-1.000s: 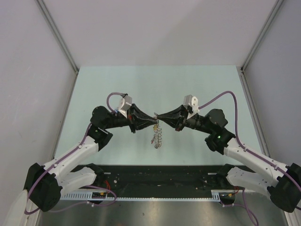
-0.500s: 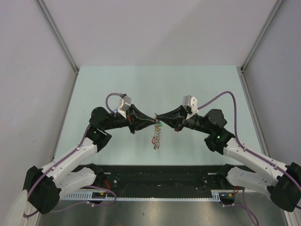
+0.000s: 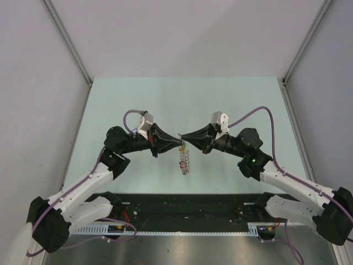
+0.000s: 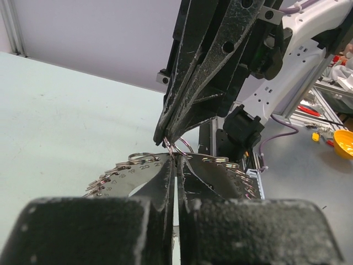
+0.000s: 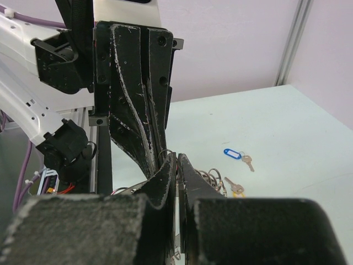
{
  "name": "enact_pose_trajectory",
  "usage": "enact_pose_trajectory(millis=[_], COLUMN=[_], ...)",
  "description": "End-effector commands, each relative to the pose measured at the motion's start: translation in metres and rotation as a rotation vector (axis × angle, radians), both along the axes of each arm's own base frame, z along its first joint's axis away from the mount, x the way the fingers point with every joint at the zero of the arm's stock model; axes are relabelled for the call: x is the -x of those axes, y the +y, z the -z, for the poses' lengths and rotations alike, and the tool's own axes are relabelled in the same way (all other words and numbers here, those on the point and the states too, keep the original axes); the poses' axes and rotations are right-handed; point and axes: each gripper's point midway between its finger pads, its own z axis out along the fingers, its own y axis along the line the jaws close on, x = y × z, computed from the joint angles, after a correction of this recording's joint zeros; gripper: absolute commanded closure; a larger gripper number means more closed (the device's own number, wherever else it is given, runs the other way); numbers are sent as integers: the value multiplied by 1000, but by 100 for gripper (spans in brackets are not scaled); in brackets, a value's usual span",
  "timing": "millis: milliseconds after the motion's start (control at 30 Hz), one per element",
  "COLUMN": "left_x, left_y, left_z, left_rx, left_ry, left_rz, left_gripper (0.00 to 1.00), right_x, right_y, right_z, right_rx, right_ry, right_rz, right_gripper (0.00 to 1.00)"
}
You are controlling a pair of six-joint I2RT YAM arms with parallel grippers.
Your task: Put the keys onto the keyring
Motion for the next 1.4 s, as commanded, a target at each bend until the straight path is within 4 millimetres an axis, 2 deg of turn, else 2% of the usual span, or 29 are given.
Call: enact_pose_trajectory(millis=[0, 100, 167, 333, 600, 667, 767, 900, 967, 1067, 1100, 1167, 1200, 1367], left_x=[1, -6, -9, -13, -18, -20, -20, -24, -25, -24, -23, -22, -20, -11], left_y=[2, 2, 3, 3, 2, 2, 2, 4, 6, 7, 8, 11, 11, 16], left_z=[-26, -22, -18, -14, -7, -8, -8, -3, 1, 6, 8, 15, 15, 25], left_rx=[54, 14, -17, -69, -124, -128, -137, -182, -215, -263, -281, -321, -329, -381], left_ry=[-113, -117, -106, -121, -115, -117, -116, -135, -153, -188, -190, -210, -222, -279], left_rz=[-29, -57, -70, -83, -112, -122, -127, -156, -159, -143, -138, -127, -119, -65], left_gripper=[100, 100, 100, 100, 100, 100, 100, 100, 100, 99, 100, 100, 100, 100], right_x=[8, 6, 6, 0, -3, -8, -9, -9, -8, -4, -2, 4, 5, 12], right_y=[3, -1, -3, -9, -8, -10, -11, -21, -23, -23, -24, -22, -24, -19], right_z=[-3, -2, 0, 3, 2, 4, 2, -13, -10, -5, 4, 2, 12, 25], right_rx=[5, 15, 25, 54, 105, 122, 126, 111, 154, 233, 275, 295, 339, 412], right_ry=[-2, 9, 12, 14, -25, -41, -57, -87, -102, -119, -108, -119, -99, -90], right_rz=[-19, 6, 21, 82, 176, 222, 264, 298, 299, 267, 251, 208, 192, 103], right_gripper=[100, 99, 93, 87, 65, 64, 63, 53, 50, 49, 49, 49, 49, 50])
